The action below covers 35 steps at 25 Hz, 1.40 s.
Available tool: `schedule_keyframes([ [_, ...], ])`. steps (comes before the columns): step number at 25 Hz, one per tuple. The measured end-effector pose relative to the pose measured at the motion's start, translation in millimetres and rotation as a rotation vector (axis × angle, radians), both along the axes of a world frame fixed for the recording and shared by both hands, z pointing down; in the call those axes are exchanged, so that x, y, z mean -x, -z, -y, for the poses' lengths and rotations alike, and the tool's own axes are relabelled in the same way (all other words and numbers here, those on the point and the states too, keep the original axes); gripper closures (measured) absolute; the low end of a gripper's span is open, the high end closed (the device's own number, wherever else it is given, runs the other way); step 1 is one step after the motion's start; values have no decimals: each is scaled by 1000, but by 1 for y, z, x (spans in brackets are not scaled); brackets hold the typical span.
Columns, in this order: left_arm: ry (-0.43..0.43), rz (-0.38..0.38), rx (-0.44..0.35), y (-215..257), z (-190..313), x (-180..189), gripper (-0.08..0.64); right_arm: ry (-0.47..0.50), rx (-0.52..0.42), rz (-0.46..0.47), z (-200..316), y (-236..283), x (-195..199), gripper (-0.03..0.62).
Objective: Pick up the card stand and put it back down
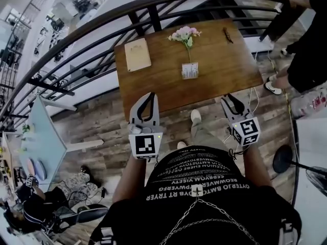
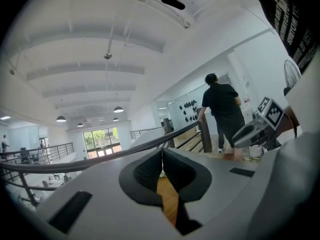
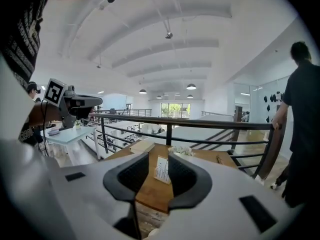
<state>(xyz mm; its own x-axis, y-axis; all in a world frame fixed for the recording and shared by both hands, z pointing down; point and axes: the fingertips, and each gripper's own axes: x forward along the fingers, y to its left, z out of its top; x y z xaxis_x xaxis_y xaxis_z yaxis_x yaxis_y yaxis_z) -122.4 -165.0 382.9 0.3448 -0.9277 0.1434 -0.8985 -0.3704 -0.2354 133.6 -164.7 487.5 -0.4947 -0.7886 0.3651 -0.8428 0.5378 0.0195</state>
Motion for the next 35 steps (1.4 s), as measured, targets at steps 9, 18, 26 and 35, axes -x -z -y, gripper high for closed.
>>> schedule_keyframes([
  [9,-4,10,13,-6,53,-21,531,60,94,37,63,-52,-10,430],
  [18,37,-8,41,-8,108,-31,531,159,194,31,121,-95,-3,417],
  [26,62,47,138,-39,127,-31,531,282,273,-4,143,-152,19,414],
  [35,107,25,145,-52,140,-31,531,324,372,-4,160,-216,34,413],
])
